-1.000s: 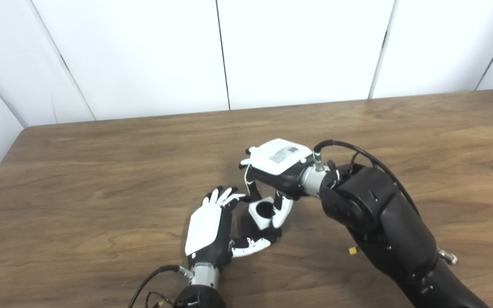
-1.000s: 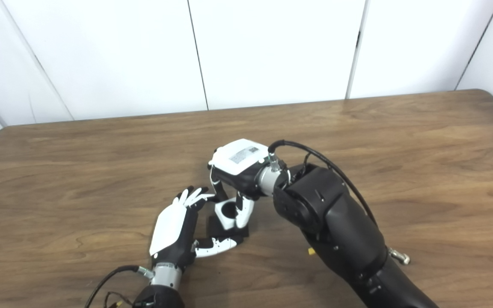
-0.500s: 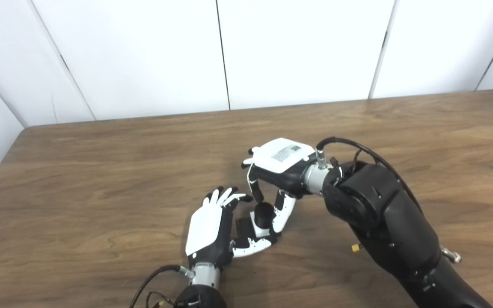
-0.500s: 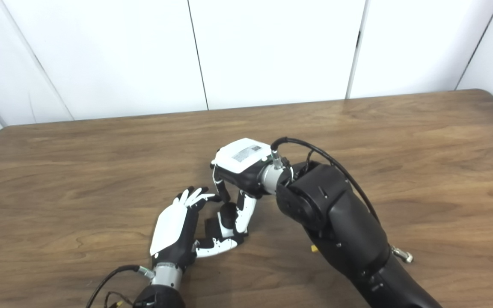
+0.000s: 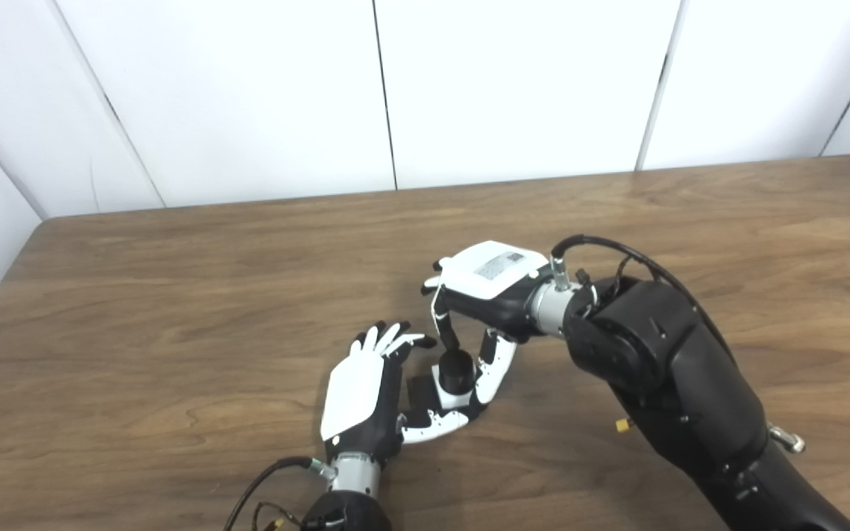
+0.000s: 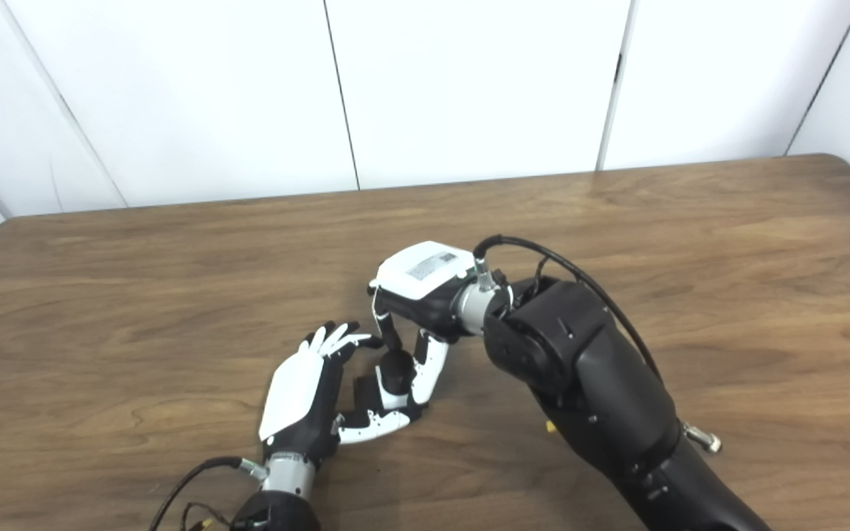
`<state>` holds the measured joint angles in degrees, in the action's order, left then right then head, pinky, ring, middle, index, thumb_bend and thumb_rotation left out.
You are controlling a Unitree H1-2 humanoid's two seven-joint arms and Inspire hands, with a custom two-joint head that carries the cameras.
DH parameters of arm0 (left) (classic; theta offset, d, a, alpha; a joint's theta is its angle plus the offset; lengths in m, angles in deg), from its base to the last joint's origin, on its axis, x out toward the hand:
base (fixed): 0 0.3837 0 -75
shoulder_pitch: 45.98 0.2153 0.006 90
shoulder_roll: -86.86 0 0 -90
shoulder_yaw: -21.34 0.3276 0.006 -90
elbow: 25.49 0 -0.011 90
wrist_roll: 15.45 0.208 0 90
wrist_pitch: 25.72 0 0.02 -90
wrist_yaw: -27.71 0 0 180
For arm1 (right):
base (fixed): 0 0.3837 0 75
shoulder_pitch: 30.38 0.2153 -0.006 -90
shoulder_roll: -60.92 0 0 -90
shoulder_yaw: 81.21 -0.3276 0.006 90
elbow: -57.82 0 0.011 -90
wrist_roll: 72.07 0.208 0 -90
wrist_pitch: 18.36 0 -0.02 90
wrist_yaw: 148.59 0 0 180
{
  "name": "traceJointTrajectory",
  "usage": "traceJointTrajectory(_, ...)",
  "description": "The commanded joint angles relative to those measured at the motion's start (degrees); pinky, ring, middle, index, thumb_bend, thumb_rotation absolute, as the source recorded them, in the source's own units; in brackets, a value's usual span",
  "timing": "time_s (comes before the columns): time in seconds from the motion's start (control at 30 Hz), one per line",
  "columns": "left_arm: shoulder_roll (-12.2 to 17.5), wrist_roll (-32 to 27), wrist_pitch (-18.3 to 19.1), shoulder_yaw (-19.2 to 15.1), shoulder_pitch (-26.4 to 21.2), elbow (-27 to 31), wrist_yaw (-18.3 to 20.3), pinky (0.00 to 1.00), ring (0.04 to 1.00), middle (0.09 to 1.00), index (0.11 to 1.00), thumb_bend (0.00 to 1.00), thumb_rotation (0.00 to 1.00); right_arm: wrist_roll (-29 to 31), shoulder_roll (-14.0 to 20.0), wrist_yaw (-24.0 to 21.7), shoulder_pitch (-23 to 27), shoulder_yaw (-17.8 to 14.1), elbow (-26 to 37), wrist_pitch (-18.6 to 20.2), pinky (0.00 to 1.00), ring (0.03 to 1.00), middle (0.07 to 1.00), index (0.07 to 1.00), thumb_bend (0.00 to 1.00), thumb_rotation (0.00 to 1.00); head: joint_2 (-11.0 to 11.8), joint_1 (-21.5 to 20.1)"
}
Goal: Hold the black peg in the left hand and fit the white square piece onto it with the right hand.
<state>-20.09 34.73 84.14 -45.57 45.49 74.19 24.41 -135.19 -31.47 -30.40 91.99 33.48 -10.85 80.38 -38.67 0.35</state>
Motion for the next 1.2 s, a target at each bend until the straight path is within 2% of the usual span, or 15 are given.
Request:
traceJointTrajectory(0.0,-0.65,-0.29,0.07,0.16,-0.73,-0.36,0.3,1.0,1.0,0.937,0.751,0.94,0.34,0.67,-0.31,0.98,3.7,-1.06,1.07,0.26,0.71,1.0,0.928,0.55,1.0,0.33,-0.05,0.14)
traceJointTrajectory(0.37,-0.1,-0.48,1.54,0.23,-0.43,2.13,3.34,1.0,1.0,0.951,0.791,0.96,0.38,1.23,-0.26,0.88,4.9,-2.31,1.38,1.29,0.71,1.0,0.942,0.642,1.0,0.35,-0.01,0.56)
traceJointTrajectory(0.57,1.05,0.48,4.72,0.38,-0.75,6.34,8.49,1.0,1.0,0.96,0.829,0.98,0.4,0.26,-0.12,0.11,5.4,-2.36,1.65,2.27,0.74,1.0,0.946,0.677,1.0,0.35,-0.03,0.61)
traceJointTrajectory(0.7,1.54,2.21,6.88,-0.7,-1.0,10.18,15.07,1.0,1.0,0.969,0.865,1.0,0.45,-0.23,0.15,-0.54,5.66,-2.59,1.76,2.51,0.7,1.0,0.943,0.685,1.0,0.35,-0.1,0.57)
traceJointTrajectory(0.87,-0.63,2.74,7.05,-6.3,-0.24,15.88,27.07,1.0,1.0,0.998,0.921,1.0,0.43,0.43,0.67,-0.24,5.36,-3.7,2.1,2.8,0.7,1.0,0.931,0.67,1.0,0.34,-0.23,0.62)
traceJointTrajectory(1.0,-1.98,5.4,7.05,-10.23,-0.36,19.95,35.17,1.0,1.0,1.0,0.939,1.0,0.44,0.59,1.03,-0.12,5.1,-4.61,2.04,3.13,0.69,1.0,0.924,0.673,1.0,0.35,-0.3,0.71)
traceJointTrajectory(1.17,-1.64,8.16,7.03,-13.31,-1.07,23.02,39.88,1.0,1.0,1.0,0.935,1.0,0.47,0.81,1.46,0.2,4.65,-5.63,2.12,3.5,0.7,1.0,0.909,0.668,1.0,0.35,-0.41,0.7)
